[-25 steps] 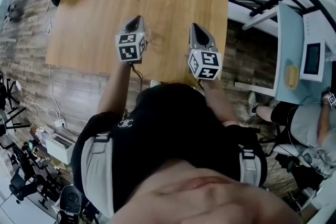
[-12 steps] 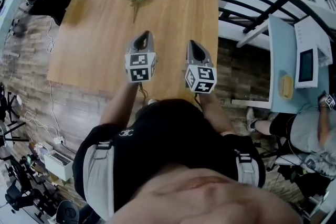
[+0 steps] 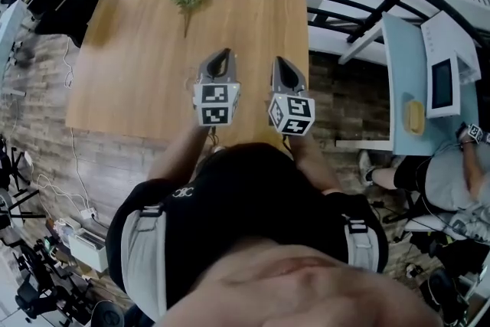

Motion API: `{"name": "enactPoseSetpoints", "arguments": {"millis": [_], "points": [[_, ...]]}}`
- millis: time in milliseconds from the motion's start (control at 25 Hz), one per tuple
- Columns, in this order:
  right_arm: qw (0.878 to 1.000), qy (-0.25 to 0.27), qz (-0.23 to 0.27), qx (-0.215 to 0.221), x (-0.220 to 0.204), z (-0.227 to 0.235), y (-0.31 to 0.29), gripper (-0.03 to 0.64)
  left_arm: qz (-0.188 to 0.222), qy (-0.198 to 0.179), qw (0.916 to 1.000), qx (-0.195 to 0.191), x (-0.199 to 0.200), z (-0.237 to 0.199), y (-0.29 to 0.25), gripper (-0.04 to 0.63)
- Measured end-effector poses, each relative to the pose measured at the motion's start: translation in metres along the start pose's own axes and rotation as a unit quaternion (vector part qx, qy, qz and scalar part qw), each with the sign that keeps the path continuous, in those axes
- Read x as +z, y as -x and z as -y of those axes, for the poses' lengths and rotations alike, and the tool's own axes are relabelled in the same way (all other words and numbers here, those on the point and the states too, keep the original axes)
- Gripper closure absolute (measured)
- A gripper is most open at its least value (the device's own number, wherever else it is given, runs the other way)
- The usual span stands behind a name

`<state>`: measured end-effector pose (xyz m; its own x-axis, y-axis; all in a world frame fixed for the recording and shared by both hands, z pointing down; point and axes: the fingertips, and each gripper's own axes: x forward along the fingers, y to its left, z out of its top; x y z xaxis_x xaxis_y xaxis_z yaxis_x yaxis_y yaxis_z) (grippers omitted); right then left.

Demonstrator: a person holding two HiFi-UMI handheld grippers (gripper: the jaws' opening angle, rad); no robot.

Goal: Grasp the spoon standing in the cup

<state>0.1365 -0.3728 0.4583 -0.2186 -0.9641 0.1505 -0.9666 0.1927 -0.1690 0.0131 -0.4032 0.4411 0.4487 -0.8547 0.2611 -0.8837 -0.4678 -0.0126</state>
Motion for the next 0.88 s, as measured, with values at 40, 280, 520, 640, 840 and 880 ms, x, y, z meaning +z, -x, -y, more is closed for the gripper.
{"name": "enactPoseSetpoints", "arguments": {"millis": [40,280,520,640,840,880], "points": [[1.000,-0.002,0.002,0.002,0.001,0.001,0.001,0.618,-0.002,-0.002,1.0000,-0.002,-0.001,0.004,-0.002,0.578],[1.000,-0.001,0.025,0.003,0.015,0.000,0.009,0.618,-0.004,-0.006,0.9999,-0.007,-0.005,0.010,-0.010,0.578],[0.999,0.019,0.038,-0.002,0.022,-0.004,0.016,0.618,-0.007,-0.011,0.9999,-0.008,-0.009,0.010,-0.011,0.578],[0.999,0.023,0.039,-0.002,0.021,-0.008,0.017,0.618,-0.005,-0.009,0.9999,-0.007,-0.009,0.007,-0.010,0.578],[0.999,0.022,0.040,-0.010,0.021,-0.005,0.020,0.617,-0.002,-0.011,0.9999,-0.008,-0.007,0.009,-0.008,0.577],[0.999,0.022,0.041,-0.011,0.022,-0.005,0.020,0.617,-0.001,-0.012,0.9999,-0.008,-0.006,0.010,-0.008,0.578]]}}
